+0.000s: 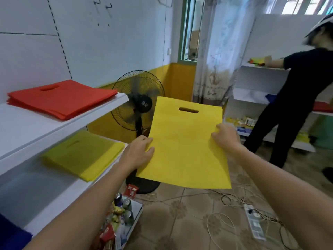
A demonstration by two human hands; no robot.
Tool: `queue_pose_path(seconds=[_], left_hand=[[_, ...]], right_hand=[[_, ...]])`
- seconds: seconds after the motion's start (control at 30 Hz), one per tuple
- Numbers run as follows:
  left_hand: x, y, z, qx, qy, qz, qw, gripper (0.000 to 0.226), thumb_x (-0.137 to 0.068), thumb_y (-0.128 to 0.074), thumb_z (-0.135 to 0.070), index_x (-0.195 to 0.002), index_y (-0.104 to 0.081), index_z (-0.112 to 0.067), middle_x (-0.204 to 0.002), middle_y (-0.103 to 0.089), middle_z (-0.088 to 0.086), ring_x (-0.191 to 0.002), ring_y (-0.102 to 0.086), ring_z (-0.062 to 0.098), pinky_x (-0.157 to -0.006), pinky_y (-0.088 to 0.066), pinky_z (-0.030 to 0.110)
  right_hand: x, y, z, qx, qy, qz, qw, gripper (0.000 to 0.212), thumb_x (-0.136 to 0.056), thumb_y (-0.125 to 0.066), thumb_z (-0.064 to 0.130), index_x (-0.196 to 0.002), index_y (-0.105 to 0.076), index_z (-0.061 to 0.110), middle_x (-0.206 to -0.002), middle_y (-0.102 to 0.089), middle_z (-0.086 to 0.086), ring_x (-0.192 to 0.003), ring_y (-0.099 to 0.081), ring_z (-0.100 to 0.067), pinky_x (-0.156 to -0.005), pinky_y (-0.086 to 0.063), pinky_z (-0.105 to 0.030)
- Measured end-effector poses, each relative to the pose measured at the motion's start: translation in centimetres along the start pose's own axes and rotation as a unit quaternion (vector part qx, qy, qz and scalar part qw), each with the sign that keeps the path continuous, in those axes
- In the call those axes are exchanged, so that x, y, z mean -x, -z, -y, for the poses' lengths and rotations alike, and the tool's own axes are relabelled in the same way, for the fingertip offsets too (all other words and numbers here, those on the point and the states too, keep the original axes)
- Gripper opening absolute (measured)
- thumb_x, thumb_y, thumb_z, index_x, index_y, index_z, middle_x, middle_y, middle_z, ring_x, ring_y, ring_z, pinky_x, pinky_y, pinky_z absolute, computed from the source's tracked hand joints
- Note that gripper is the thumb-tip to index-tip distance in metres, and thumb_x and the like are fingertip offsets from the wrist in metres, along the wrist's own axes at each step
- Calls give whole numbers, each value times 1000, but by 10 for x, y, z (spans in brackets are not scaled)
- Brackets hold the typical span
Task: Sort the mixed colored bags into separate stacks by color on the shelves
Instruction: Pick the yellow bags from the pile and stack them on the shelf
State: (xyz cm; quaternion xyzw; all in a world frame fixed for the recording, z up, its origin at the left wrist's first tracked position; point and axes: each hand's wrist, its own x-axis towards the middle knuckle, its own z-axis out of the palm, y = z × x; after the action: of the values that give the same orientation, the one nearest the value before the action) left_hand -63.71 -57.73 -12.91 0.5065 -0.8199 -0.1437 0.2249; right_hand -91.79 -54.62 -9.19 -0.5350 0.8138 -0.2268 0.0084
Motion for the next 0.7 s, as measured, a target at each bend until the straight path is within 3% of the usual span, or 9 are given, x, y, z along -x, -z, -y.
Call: queue_pose_path(seconds=[0.1,0.2,0.3,0.4,0.47,0.6,0.7], left_hand=[[-40,-11,1,5,-13,18,1000,49,-95,-47,-29,-140,-40,-11,-133,-47,3,-117,-47,21,-94,-39,31],[-75,-21,2,-6,-37,33,999,50,-93,-45,-31,-137,-43,-8,-126,-50,6,-112,-47,20,-80,-31,21],[-100,-33,7,5,-34,55,998,52,-90,-42,-32,-135,-45,-7,-121,-54,10,-109,-48,22,-79,-30,23],[-120,-51,28,23,18,69,997,41,-87,-43,-31,-115,-59,-5,-104,-58,16,-96,-53,26,-77,-38,31],[-129,-63,46,29,64,74,995,25,-83,-43,-33,-96,-57,-16,-95,-58,16,-82,-54,27,-66,-40,36],[-142,-82,87,33,163,76,983,39,-92,-49,-24,-128,-54,-11,-97,-62,14,-82,-57,27,-64,-40,32],[-140,-85,115,36,251,83,964,37,-93,-47,-22,-127,-56,-9,-73,-53,8,-70,-52,26,-64,-41,33]], right_hand=[[-32,-6,-4,-2,-31,-2,1000,32,-88,-53,10,-115,-57,-7,-117,-54,-20,-107,-53,-36,-87,-48,-44],[-65,-16,-8,-14,-28,-7,999,25,-86,-51,3,-108,-61,-4,-114,-55,-18,-104,-53,-35,-81,-46,-39],[-94,-34,-7,-22,-14,5,1000,21,-85,-51,-1,-101,-64,-3,-105,-57,-19,-99,-55,-36,-74,-44,-37],[-128,-64,-2,-24,0,60,998,20,-83,-51,-3,-96,-63,-11,-97,-61,-27,-90,-57,-37,-70,-47,-42],[-153,-87,6,-14,17,95,995,20,-84,-51,-2,-97,-61,-13,-98,-61,-27,-89,-57,-38,-66,-45,-41],[-207,-141,41,-14,93,158,983,25,-82,-50,-3,-102,-60,-15,-104,-61,-27,-96,-57,-40,-78,-49,-45],[-233,-186,76,-11,157,227,961,32,-83,-49,-3,-112,-56,-13,-112,-59,-28,-103,-57,-41,-86,-50,-53]])
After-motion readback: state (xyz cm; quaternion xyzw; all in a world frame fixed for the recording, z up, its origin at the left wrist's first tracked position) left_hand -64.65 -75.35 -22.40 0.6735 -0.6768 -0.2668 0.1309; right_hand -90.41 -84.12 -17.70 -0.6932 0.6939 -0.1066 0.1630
